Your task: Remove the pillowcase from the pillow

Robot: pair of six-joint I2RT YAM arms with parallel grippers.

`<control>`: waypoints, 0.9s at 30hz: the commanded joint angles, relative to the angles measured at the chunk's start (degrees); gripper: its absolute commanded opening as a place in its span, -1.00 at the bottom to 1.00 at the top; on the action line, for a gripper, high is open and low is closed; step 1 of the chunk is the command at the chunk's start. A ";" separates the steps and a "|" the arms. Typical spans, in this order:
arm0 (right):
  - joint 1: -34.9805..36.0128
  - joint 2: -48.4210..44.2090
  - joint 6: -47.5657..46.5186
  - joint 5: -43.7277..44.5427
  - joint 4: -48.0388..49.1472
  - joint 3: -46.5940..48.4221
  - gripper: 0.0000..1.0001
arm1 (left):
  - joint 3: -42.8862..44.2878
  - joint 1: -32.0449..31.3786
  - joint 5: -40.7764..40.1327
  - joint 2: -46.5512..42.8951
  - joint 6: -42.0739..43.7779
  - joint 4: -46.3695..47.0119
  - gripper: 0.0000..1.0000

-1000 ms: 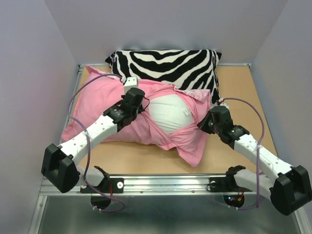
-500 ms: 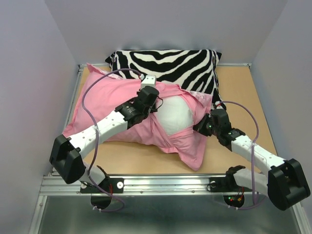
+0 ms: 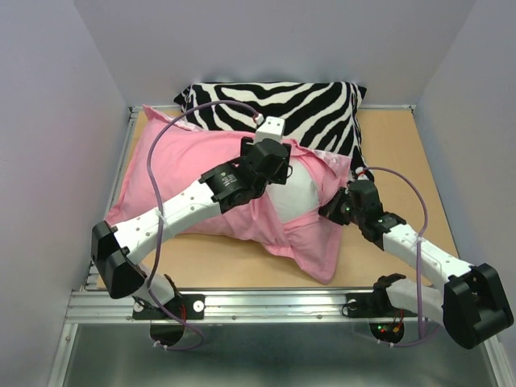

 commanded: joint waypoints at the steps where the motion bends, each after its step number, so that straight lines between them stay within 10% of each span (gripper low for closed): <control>1: -0.11 -0.48 -0.53 -1.85 2.36 -0.40 -0.91 | 6.89 -3.79 -4.46 -0.05 1.25 -3.04 0.53; 11: -0.11 -0.91 -0.53 -1.59 2.18 -0.58 -0.92 | 11.83 -10.90 -6.55 9.17 0.46 -1.64 0.61; 15: -0.20 -1.53 -0.44 -1.50 1.92 -0.75 -0.92 | 10.68 -11.61 -9.73 14.17 -2.87 -1.37 0.98; 27: -0.02 -1.88 -0.44 -1.14 1.21 -0.84 -0.92 | 6.73 -10.57 -11.05 23.58 -6.83 -0.84 0.97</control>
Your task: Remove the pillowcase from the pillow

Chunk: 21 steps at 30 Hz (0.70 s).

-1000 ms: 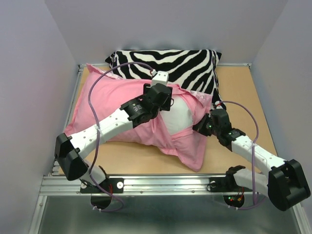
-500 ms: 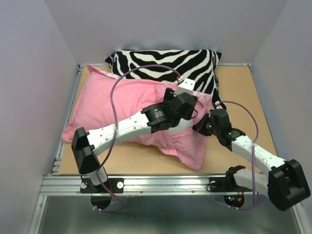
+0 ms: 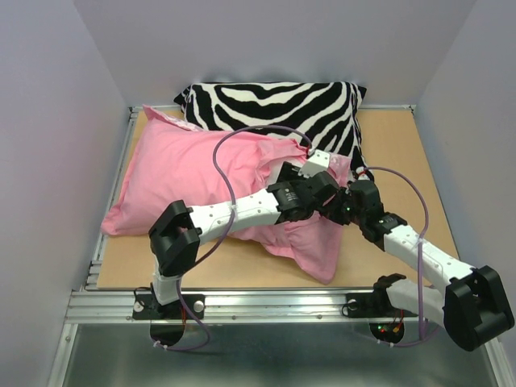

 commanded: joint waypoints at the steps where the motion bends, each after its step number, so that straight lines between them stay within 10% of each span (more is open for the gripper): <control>1: -0.11 -1.03 -0.44 -1.25 1.19 -0.84 -0.92 | -2.56 1.33 -0.48 2.57 -3.15 0.18 0.97; 5: -0.11 -1.12 -0.70 -1.43 0.75 -0.23 -0.92 | -4.15 3.09 2.96 3.27 -1.75 4.40 0.79; 7: -0.11 -1.20 -1.23 -1.52 -0.21 0.47 -0.92 | -3.89 4.32 4.71 3.53 -1.39 4.76 0.21; 8: -0.11 -1.29 -1.49 -1.43 -0.74 0.91 -0.92 | -3.89 4.58 4.99 3.36 -1.12 5.02 -0.47; 10: -0.11 -1.47 -2.54 -1.52 -2.66 2.58 -0.92 | -3.97 5.55 6.38 2.66 -0.51 5.64 -0.92; 14: -0.11 -3.05 -3.43 -3.36 -5.66 5.65 -0.70 | -3.63 6.78 7.89 -0.24 0.28 7.66 -1.00; 21: -0.11 -9.89 -5.36 -4.33 -12.68 11.28 0.50 | 1.29 7.13 7.80 0.02 0.90 6.17 -1.00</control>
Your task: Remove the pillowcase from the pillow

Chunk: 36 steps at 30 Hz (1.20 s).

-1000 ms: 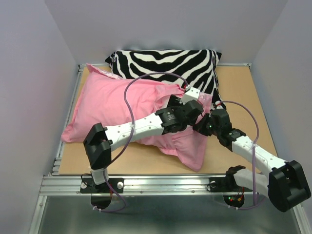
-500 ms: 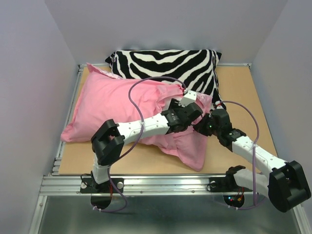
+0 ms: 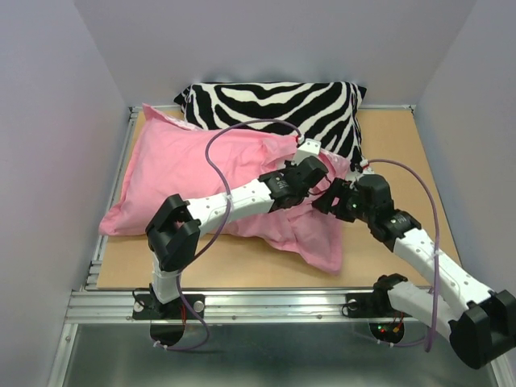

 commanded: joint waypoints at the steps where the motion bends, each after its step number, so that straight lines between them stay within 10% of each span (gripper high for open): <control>1: -0.04 -5.66 -2.19 -1.40 -4.63 6.91 0.57 | 3.35 1.17 0.06 -1.12 0.72 -0.59 -1.00; 18: -0.04 4.97 -2.37 -2.81 -7.89 13.08 0.72 | 8.19 1.52 2.79 -4.10 1.34 -0.24 -1.00; 20: 0.05 3.83 -2.46 -3.24 -7.89 11.41 0.60 | 8.80 1.52 2.70 -4.37 1.43 -0.24 -1.00; 26: -0.13 -0.82 -2.90 -2.37 -11.04 9.64 -0.64 | 10.39 1.52 1.47 -6.82 2.04 -0.59 -1.00; 36: -0.04 -8.39 -2.02 3.25 -19.03 9.82 -0.99 | 10.12 7.40 0.59 -14.47 3.53 -0.15 -1.00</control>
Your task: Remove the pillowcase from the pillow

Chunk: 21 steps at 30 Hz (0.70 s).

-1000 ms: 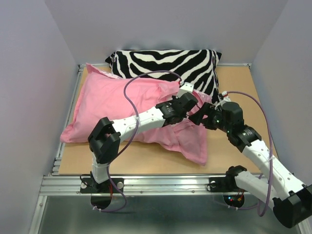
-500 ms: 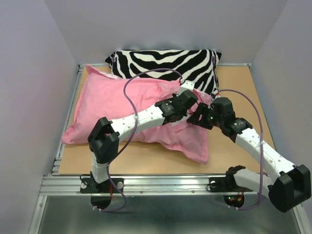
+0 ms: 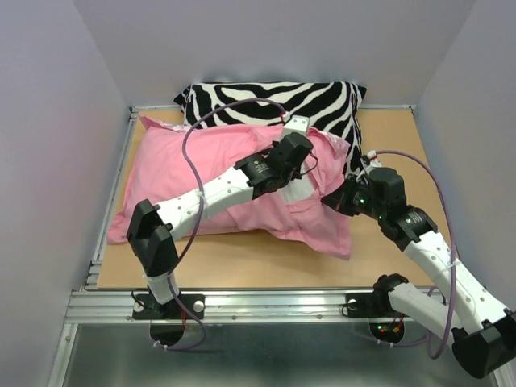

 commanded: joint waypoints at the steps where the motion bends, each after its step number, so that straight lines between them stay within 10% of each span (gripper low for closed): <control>1: -0.09 -3.95 0.04 4.54 -7.44 -0.67 -0.99 | 4.33 4.78 -3.93 -9.53 2.05 5.34 -1.00; 21: -0.09 -8.44 2.32 11.67 -13.69 1.00 -0.99 | 10.29 35.19 13.46 -10.00 0.47 5.61 -1.00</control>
